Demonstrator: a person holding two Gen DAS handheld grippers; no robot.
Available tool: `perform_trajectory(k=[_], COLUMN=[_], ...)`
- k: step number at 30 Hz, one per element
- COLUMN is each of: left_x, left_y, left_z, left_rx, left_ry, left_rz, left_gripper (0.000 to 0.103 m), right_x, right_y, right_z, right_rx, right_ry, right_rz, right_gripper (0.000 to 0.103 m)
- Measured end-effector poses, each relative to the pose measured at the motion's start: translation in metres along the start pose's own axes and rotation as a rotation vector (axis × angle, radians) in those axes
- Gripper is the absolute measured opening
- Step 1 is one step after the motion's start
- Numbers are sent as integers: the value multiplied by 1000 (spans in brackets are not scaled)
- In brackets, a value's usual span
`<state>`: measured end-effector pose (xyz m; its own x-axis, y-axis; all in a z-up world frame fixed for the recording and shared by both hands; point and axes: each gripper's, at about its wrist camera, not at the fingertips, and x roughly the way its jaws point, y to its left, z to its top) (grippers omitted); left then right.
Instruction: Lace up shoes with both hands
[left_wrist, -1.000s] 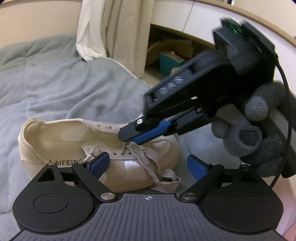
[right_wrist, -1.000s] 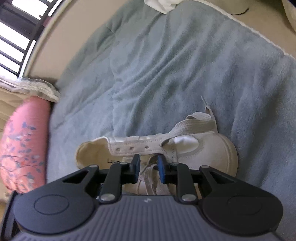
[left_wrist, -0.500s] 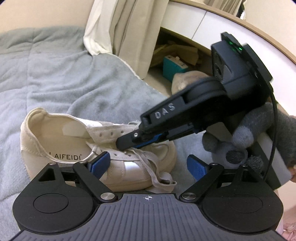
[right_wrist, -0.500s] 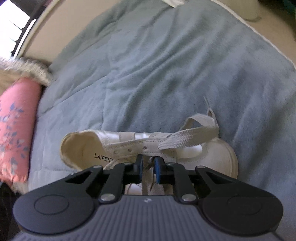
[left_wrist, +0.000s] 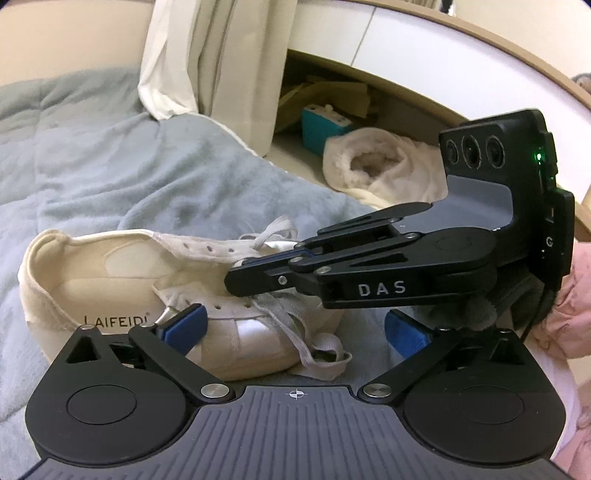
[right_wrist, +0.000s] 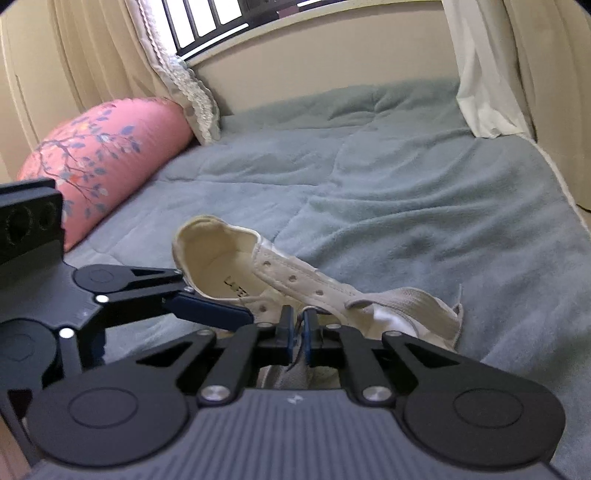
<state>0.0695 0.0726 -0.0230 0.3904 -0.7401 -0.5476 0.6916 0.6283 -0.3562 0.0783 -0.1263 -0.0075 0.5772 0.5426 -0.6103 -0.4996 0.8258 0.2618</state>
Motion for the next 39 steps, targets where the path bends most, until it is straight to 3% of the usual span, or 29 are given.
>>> perform_trajectory(k=[25, 26, 27, 29, 32, 33, 36, 39], left_x=[-3, -3, -2, 2, 1, 0, -1, 1], left_y=[2, 2, 1, -2, 0, 2, 2, -2], left_z=[-3, -3, -3, -3, -3, -3, -4, -2], left_rx=[-12, -12, -7, 24, 7, -8, -5, 5], left_ry=[-2, -2, -4, 1, -9, -15, -19, -10], left_rz=[-9, -9, -12, -1, -5, -14, -17, 2], left_gripper=[103, 103, 103, 103, 103, 103, 103, 103], right_x=[9, 9, 8, 5, -3, -3, -11, -17], right_y=[0, 2, 8, 21, 46, 36, 3, -28], right_z=[-2, -2, -1, 0, 4, 7, 11, 5], right_rx=[11, 9, 3, -28, -185, -114, 118, 407], right_ry=[2, 1, 2, -9, -109, -90, -71, -16], right_rz=[80, 109, 188, 305, 187, 205, 122, 84], right_gripper=[6, 6, 0, 0, 1, 1, 2, 14])
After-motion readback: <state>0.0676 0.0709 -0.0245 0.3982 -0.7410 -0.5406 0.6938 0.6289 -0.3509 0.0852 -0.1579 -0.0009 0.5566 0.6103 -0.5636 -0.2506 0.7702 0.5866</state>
